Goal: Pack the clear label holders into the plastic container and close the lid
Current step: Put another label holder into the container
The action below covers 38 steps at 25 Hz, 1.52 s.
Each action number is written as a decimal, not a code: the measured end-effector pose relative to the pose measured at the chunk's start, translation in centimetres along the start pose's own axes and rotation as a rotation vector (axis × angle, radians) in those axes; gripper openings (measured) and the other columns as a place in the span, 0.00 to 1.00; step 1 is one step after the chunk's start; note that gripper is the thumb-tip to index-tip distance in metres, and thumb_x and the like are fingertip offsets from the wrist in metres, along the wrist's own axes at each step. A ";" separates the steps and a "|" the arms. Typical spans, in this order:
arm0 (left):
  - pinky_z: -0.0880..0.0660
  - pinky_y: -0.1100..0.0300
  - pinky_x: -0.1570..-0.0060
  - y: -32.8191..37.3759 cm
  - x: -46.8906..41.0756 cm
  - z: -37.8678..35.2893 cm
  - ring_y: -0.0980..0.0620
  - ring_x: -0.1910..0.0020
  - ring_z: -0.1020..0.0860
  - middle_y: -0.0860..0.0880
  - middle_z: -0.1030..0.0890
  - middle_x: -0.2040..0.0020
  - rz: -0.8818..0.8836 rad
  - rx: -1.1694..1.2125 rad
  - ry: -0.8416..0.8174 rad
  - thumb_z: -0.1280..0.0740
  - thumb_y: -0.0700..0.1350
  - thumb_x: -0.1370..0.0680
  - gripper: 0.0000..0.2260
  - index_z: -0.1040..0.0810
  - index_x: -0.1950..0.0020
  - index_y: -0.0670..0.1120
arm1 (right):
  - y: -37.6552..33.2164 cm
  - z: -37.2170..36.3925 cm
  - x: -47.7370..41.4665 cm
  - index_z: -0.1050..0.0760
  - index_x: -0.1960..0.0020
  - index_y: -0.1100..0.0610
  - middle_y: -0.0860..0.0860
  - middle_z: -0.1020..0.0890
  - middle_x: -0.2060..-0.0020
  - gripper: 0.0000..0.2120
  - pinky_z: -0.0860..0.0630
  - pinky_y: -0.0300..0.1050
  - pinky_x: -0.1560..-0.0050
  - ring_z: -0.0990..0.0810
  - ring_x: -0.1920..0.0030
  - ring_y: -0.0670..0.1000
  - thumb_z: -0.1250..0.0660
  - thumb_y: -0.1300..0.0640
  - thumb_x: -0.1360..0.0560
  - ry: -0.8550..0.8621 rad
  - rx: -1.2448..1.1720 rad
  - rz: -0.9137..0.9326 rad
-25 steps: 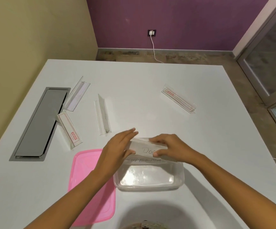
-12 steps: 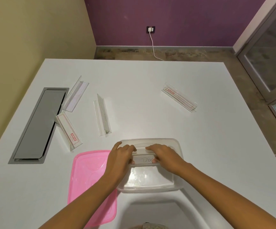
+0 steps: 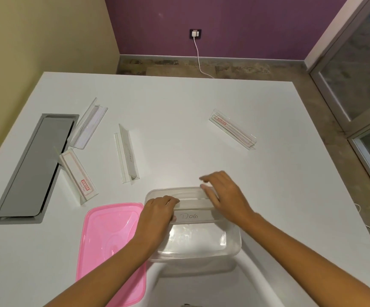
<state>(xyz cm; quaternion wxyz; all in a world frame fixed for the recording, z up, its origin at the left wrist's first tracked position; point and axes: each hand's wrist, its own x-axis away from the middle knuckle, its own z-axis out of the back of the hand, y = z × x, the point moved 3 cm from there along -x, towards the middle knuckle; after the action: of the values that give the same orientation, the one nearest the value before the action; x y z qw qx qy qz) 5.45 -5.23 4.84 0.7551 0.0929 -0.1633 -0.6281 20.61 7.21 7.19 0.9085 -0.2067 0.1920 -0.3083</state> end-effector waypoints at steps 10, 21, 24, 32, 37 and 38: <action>0.22 0.54 0.53 -0.2 -0.8 0.0 0.43 0.51 0.18 0.47 0.17 0.45 -0.024 0.021 -0.064 0.25 0.40 0.31 0.18 0.20 0.41 0.44 | 15.9 1.8 -10.7 0.47 0.25 0.64 0.62 0.38 0.27 0.30 0.33 0.53 0.30 0.42 0.26 0.60 0.39 0.65 0.23 -0.120 0.311 -0.587; 0.22 0.54 0.50 0.6 -0.9 0.6 0.45 0.47 0.19 0.48 0.18 0.41 -0.030 -0.002 -0.074 0.27 0.45 0.28 0.17 0.21 0.39 0.46 | 19.9 0.8 -12.2 0.37 0.36 0.66 0.64 0.26 0.42 0.21 0.30 0.53 0.42 0.25 0.43 0.63 0.40 0.72 0.27 -0.050 0.261 -0.763; 0.22 0.56 0.51 1.6 -0.8 1.3 0.45 0.51 0.17 0.48 0.16 0.45 -0.070 0.015 -0.013 0.26 0.45 0.28 0.16 0.20 0.41 0.46 | 19.2 1.6 -11.4 0.35 0.36 0.63 0.62 0.25 0.40 0.17 0.35 0.54 0.37 0.26 0.40 0.62 0.41 0.66 0.24 0.048 0.134 -0.843; 0.24 0.59 0.53 3.1 0.7 4.1 0.48 0.52 0.18 0.51 0.17 0.46 -0.094 0.110 0.145 0.28 0.43 0.27 0.15 0.21 0.41 0.47 | 12.4 5.7 -5.2 0.29 0.38 0.53 0.49 0.26 0.58 0.23 0.29 0.39 0.65 0.25 0.60 0.49 0.28 0.47 0.29 -0.176 -0.430 -0.810; 0.30 0.55 0.36 2.4 2.1 5.4 0.50 0.32 0.31 0.49 0.32 0.29 -0.018 0.179 0.322 0.32 0.45 0.23 0.24 0.35 0.29 0.49 | 5.5 6.2 -0.1 0.29 0.31 0.52 0.51 0.20 0.42 0.27 0.25 0.44 0.40 0.22 0.42 0.52 0.29 0.47 0.28 -0.433 -0.523 -0.578; 0.33 0.54 0.34 2.3 2.5 5.8 0.48 0.30 0.33 0.47 0.34 0.27 -0.014 0.155 0.371 0.31 0.45 0.24 0.27 0.36 0.28 0.47 | 4.2 6.2 0.8 0.31 0.30 0.50 0.51 0.21 0.41 0.29 0.27 0.42 0.40 0.23 0.41 0.51 0.28 0.46 0.29 -0.492 -0.463 -0.526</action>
<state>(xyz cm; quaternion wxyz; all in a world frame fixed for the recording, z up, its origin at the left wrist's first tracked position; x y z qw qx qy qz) 5.88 -6.86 11.34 0.7584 0.2662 -0.0685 -0.5910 26.14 11.33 10.16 0.7472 -0.5147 -0.0254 -0.4197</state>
